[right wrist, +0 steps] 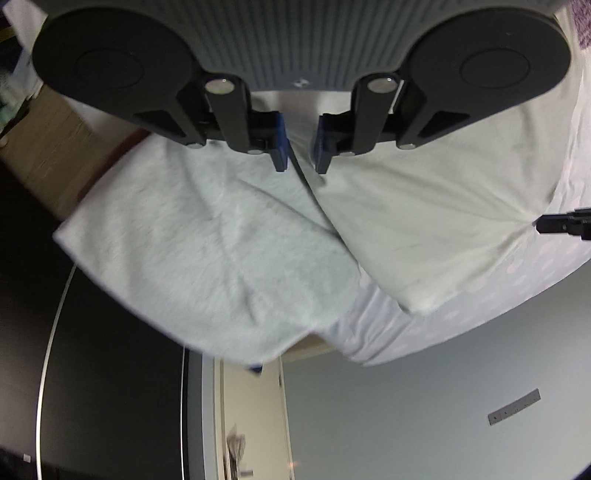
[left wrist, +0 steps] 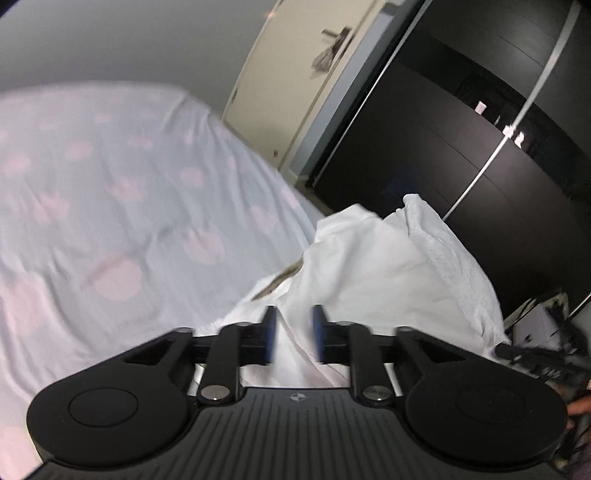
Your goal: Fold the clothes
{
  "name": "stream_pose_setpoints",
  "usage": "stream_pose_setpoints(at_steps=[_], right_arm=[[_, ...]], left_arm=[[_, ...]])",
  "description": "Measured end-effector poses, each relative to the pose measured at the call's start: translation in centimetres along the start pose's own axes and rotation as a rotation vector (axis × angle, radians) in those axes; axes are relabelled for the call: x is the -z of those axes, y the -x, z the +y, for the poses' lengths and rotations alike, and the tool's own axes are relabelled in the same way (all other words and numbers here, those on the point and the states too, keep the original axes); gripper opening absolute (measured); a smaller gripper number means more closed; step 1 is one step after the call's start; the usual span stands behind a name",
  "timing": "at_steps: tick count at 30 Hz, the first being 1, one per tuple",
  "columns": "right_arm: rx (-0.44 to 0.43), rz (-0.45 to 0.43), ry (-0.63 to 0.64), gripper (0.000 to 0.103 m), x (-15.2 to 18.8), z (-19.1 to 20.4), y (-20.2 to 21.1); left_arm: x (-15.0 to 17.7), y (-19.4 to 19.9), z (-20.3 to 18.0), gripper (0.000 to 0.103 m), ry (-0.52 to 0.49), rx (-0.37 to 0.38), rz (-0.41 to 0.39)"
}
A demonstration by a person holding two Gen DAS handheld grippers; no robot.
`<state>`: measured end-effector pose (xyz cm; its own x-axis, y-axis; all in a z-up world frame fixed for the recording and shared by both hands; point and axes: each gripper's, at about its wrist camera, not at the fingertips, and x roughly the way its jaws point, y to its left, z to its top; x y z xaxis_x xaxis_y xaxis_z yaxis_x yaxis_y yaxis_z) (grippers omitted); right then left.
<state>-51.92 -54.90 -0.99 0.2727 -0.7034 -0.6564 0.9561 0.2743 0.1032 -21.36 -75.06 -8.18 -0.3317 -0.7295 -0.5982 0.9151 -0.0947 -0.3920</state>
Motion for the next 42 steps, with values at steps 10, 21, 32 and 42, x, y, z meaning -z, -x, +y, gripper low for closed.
stream_pose_setpoints(at_steps=[10, 21, 32, 42], right_arm=[[-0.019, -0.010, -0.018, 0.018, 3.3, 0.4, 2.6], [0.029, 0.049, -0.109, 0.019, 5.4, -1.9, 0.7], [0.019, -0.029, -0.032, 0.021, 3.4, -1.4, 4.0], [-0.140, -0.039, 0.140, 0.020, -0.9, 5.9, 0.8]], left_arm=[[6.5, 3.1, -9.8, 0.026, -0.295, 0.156, 0.075], [9.9, -0.2, -9.2, 0.015, -0.373, -0.004, 0.242], [5.6, 3.5, -6.6, 0.014, -0.257, 0.055, 0.157], [1.0, -1.0, -9.0, 0.014, -0.304, 0.045, 0.077]])
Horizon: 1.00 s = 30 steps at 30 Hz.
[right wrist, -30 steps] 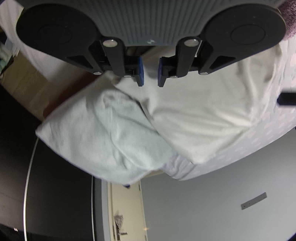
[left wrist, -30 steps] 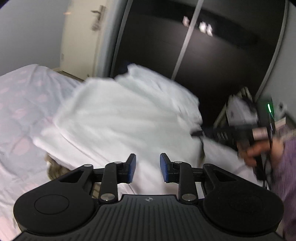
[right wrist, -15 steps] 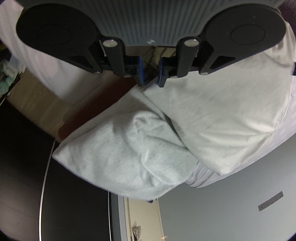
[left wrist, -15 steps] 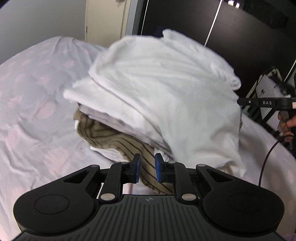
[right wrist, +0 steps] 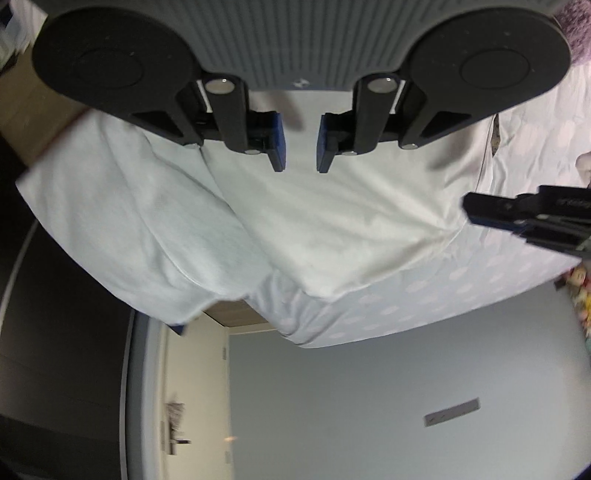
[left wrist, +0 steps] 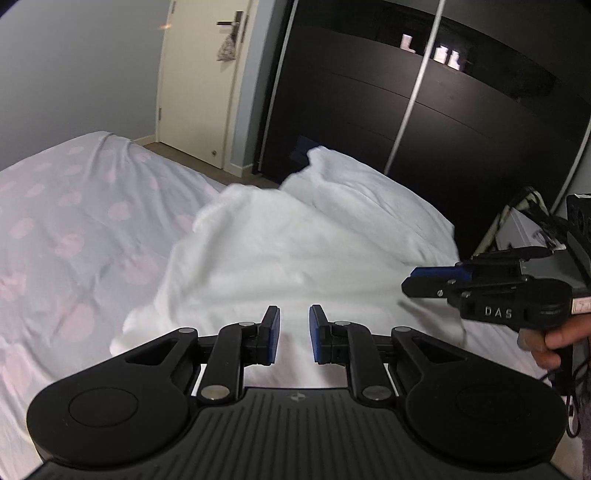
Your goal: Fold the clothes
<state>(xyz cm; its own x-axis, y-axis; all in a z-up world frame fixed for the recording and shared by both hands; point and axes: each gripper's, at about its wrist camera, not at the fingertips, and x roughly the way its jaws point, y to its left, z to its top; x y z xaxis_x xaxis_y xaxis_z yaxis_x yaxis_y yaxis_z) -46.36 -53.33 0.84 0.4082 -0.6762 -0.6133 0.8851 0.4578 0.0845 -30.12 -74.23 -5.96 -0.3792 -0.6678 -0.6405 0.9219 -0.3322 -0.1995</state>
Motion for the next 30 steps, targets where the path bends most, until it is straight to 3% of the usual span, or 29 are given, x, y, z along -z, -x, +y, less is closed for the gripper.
stream_pose_setpoints(at_steps=[7, 10, 13, 18, 21, 27, 30], right_arm=[[-0.047, 0.060, 0.036, 0.020, -3.9, 0.3, -6.1], [-0.054, 0.086, 0.051, 0.020, -5.2, 0.1, -9.1], [-0.047, 0.108, 0.039, 0.009, -6.4, -0.5, -12.0], [-0.054, 0.147, -0.024, 0.007, -7.1, -1.9, -15.7], [-0.052, 0.139, -0.073, 0.007, -6.6, -2.5, -16.6], [-0.023, 0.094, -0.137, 0.007, -6.1, -2.8, -15.5], [0.028, 0.072, -0.126, 0.019, -6.4, -2.3, -13.1]], left_arm=[[-1.1, -3.7, 4.3, 0.014, 0.065, -0.065, 0.064], [-0.2, -4.8, 6.5, 0.014, 0.111, -0.051, 0.093], [0.7, -5.1, 7.9, 0.014, 0.126, -0.031, 0.099], [1.5, -5.0, 9.3, 0.010, 0.133, -0.034, 0.085], [1.7, -5.4, 9.9, 0.010, 0.143, -0.076, 0.084], [1.9, -3.6, 11.4, 0.018, 0.220, -0.066, 0.077], [1.9, -1.4, 11.1, 0.018, 0.215, -0.085, 0.049]])
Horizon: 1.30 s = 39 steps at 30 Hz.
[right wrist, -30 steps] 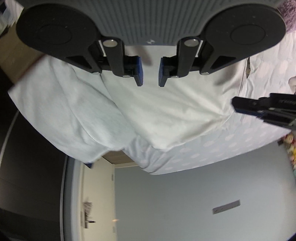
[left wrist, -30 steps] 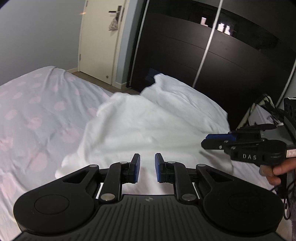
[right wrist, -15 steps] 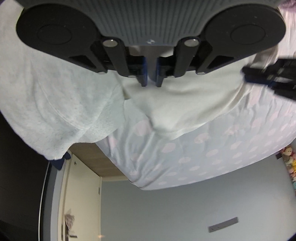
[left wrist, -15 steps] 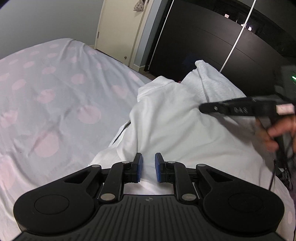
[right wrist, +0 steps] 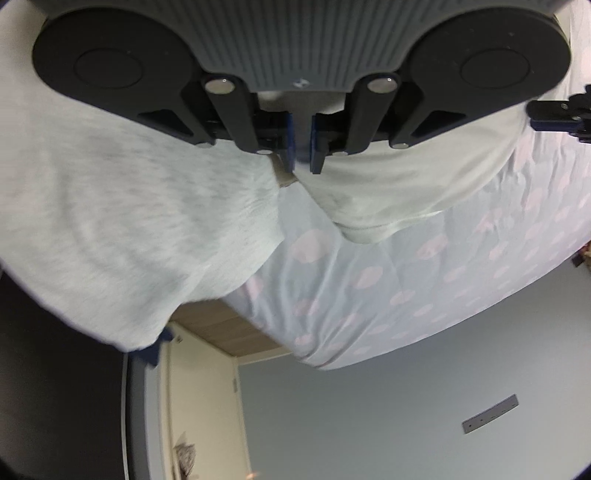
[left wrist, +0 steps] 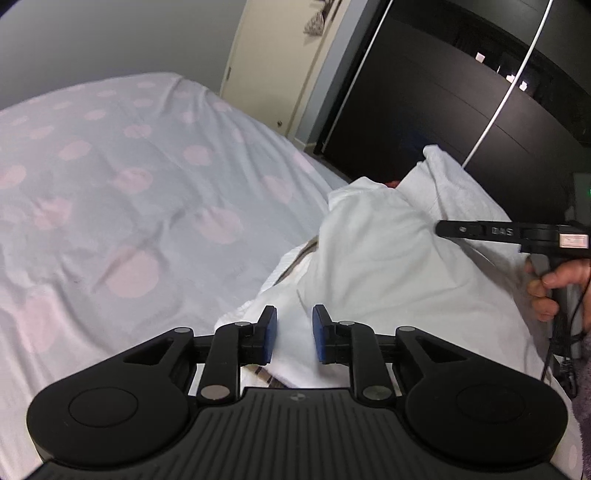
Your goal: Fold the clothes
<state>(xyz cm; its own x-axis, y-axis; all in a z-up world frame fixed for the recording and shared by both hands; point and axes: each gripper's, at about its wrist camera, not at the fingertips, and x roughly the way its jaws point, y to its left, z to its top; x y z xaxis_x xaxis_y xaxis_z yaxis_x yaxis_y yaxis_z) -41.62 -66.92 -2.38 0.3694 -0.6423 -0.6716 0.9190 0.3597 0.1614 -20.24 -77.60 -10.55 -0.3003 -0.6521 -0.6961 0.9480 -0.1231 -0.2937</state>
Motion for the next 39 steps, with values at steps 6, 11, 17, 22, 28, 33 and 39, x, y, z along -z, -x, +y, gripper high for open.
stream_pose_setpoints(at_steps=[6, 11, 17, 22, 28, 33, 39], right_arm=[[0.008, -0.045, -0.005, 0.035, 0.9, 1.0, 6.7], [-0.038, -0.134, -0.053, 0.058, 3.1, 2.4, 13.7], [-0.141, -0.204, -0.151, 0.089, 6.2, 4.2, 20.4], [-0.032, -0.237, -0.222, 0.096, 9.3, 6.7, 23.7], [0.061, -0.305, -0.197, 0.096, 13.3, 9.4, 26.0], [0.094, -0.356, -0.248, 0.096, 16.2, 9.9, 27.1], [0.185, -0.327, -0.239, 0.096, 19.2, 11.3, 27.6]], left_arm=[[0.9, 5.4, -1.9, 0.039, -0.039, -0.005, -0.112], [2.2, 9.9, -4.9, 0.046, -0.091, 0.012, -0.208], [4.1, 14.1, -8.5, 0.073, -0.144, -0.007, -0.311], [5.8, 16.0, -10.4, 0.076, -0.176, -0.096, -0.355], [8.5, 17.8, -12.7, 0.082, -0.245, -0.265, -0.445], [11.0, 18.4, -13.9, 0.082, -0.272, -0.322, -0.480], [12.8, 18.1, -14.9, 0.082, -0.259, -0.309, -0.440]])
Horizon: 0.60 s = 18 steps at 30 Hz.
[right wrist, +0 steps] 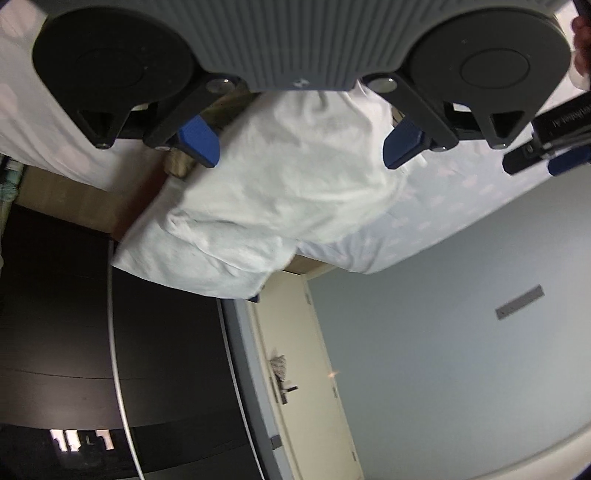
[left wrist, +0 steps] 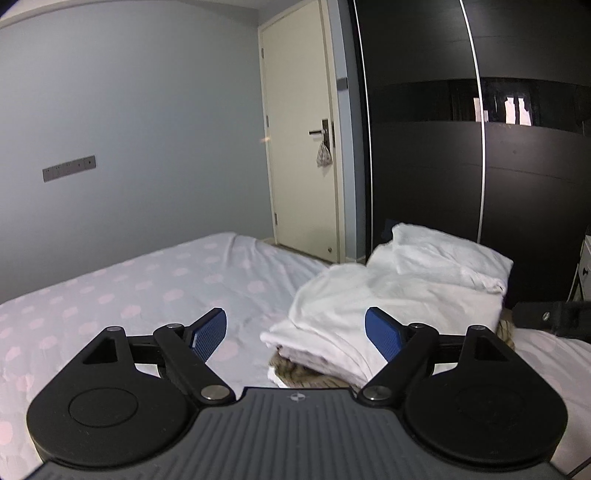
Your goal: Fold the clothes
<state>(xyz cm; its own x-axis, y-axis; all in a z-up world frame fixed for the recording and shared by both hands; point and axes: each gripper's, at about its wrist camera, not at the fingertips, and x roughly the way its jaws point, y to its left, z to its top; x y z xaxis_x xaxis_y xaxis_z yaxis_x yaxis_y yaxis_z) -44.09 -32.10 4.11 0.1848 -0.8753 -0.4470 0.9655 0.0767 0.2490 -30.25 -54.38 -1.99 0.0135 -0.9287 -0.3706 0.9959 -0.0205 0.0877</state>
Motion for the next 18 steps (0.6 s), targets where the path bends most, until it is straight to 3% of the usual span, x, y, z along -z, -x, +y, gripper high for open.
stream_pose_setpoints(at_steps=[7, 18], right_arm=[[-0.005, 0.028, 0.053, 0.096, 2.0, 0.8, 1.2], [-0.012, -0.008, 0.080, 0.096, 2.8, 0.0, 2.7]], left_arm=[[1.7, 0.8, -1.3, 0.082, 0.018, 0.007, 0.049], [2.3, 2.0, -2.3, 0.082, 0.035, 0.000, 0.066]])
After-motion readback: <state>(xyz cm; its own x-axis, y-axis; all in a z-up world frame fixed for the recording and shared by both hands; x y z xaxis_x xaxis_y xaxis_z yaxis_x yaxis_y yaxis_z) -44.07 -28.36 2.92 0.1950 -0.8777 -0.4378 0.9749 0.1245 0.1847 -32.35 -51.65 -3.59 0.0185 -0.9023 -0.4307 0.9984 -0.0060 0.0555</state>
